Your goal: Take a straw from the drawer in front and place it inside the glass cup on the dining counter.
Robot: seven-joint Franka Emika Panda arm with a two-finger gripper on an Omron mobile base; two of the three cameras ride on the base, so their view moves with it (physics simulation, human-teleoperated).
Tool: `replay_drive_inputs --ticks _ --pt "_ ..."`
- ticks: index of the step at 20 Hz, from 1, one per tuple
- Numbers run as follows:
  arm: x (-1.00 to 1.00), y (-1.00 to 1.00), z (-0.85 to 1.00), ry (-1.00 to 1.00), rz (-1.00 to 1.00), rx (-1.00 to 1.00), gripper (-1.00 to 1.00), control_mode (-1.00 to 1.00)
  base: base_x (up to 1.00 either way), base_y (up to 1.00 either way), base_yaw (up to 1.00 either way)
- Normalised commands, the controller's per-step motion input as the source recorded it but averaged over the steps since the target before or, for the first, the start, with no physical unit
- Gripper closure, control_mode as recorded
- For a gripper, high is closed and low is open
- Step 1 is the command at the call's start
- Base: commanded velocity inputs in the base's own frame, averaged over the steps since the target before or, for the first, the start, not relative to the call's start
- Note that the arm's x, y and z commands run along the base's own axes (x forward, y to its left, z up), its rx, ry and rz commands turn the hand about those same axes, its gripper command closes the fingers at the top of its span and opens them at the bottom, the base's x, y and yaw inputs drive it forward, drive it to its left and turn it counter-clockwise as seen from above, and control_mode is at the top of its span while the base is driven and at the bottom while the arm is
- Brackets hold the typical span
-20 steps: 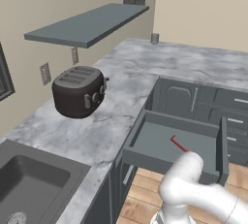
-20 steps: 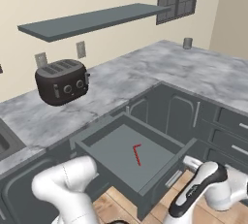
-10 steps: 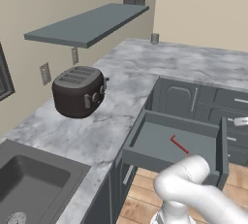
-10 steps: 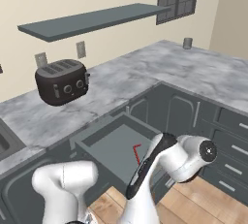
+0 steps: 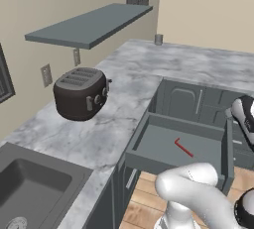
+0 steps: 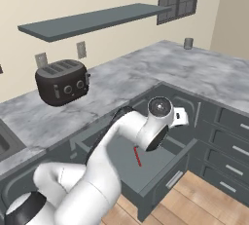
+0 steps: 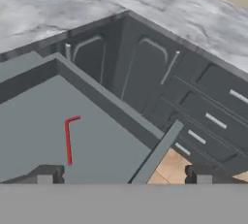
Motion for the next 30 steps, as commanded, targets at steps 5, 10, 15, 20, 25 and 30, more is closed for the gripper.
replay_drive_inputs --ticks 5,10,15,20,25,30 --pt "0.15 0.13 0.65 0.37 -0.03 -0.16 -1.00 -1.00 0.00 0.00 0.00" --pt "0.07 0.24 0.11 0.42 -0.03 -0.01 -1.00 -1.00 0.00 0.00 0.00" --pt "0.00 0.27 0.00 0.25 0.00 0.03 -1.00 -1.00 0.00 0.00 0.00" --pt "0.00 0.30 -0.08 0.16 0.00 0.05 -1.00 -1.00 0.00 0.00 0.00" --pt "0.00 0.37 -0.23 0.12 0.00 0.06 -1.00 -1.00 0.00 0.00 0.00" --pt "0.00 0.44 -0.33 0.10 0.00 0.09 -1.00 -1.00 0.00 0.00 0.00"
